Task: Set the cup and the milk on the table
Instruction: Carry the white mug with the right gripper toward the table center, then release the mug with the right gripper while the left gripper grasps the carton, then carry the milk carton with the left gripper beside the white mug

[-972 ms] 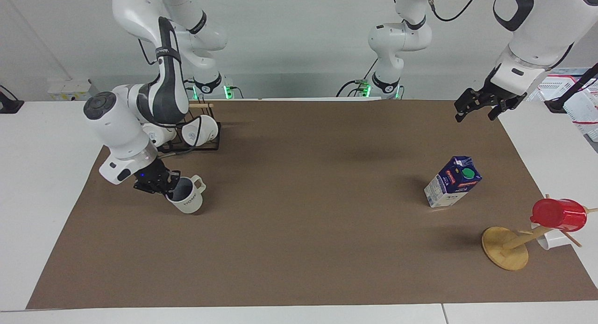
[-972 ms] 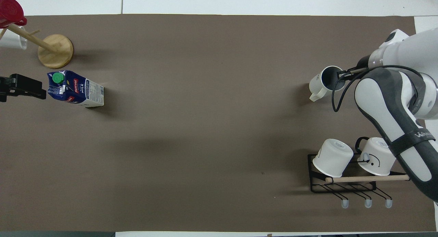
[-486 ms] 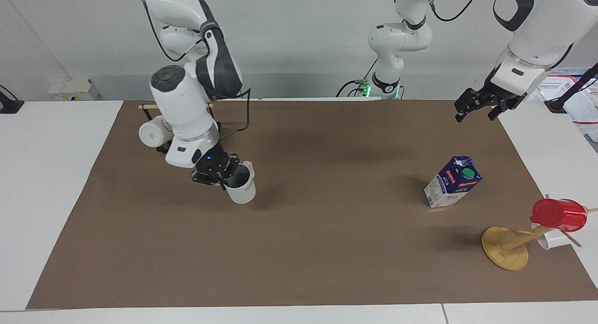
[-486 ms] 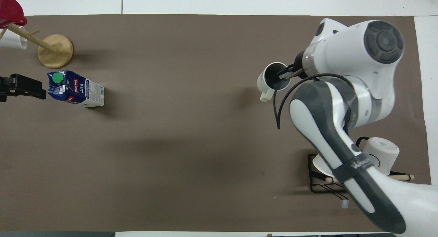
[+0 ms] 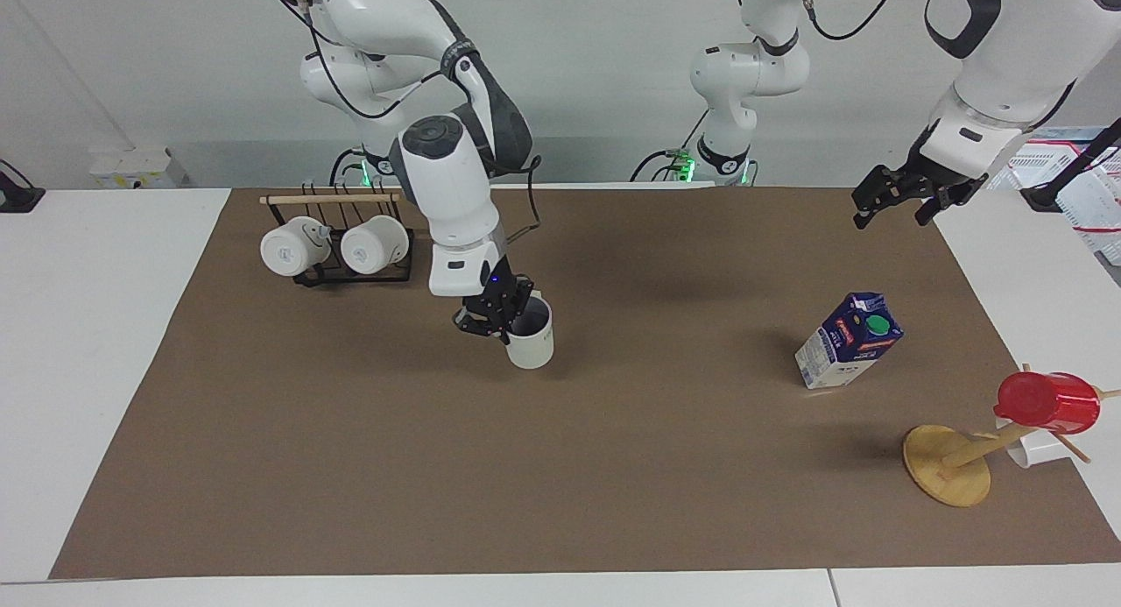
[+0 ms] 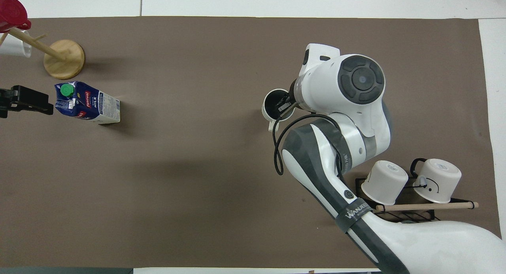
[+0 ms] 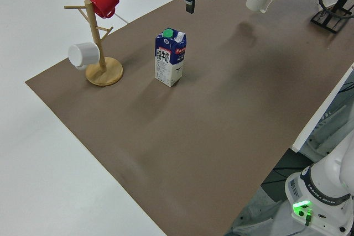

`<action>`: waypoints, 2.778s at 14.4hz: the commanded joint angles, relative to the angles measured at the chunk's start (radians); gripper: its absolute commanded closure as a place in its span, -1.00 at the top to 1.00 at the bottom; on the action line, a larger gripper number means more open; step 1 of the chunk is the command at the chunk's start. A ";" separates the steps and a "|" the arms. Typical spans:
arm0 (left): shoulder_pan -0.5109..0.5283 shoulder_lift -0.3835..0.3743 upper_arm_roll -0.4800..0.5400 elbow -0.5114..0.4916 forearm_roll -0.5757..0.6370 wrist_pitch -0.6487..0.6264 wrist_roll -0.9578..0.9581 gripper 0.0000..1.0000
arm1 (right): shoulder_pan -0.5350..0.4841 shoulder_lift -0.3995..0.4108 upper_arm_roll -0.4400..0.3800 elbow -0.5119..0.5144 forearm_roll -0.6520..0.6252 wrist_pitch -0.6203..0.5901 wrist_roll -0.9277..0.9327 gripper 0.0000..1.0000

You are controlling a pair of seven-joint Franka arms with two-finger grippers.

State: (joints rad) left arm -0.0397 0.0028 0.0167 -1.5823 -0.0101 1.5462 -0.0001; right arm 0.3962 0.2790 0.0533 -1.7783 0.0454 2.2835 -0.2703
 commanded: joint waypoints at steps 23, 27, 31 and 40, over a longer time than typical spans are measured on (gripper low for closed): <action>0.026 0.105 0.008 -0.272 0.001 0.506 0.025 1.00 | -0.028 -0.079 -0.013 -0.061 -0.052 0.009 0.064 1.00; 0.031 0.115 0.008 -0.317 0.001 0.566 0.012 1.00 | -0.144 -0.173 -0.015 -0.001 -0.052 -0.180 0.171 1.00; 0.023 0.117 0.006 -0.318 0.001 0.568 -0.024 0.48 | -0.282 -0.241 -0.018 0.091 -0.052 -0.427 0.195 1.00; 0.001 0.049 -0.004 -0.272 0.002 0.464 -0.060 -1.00 | -0.428 -0.267 -0.030 0.353 -0.067 -0.895 0.374 1.00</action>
State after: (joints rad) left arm -0.0217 0.0937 0.0155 -1.8651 -0.0108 2.0597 -0.0281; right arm -0.0187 -0.0076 0.0147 -1.4960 -0.0141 1.4635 0.0329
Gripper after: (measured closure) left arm 0.546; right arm 0.000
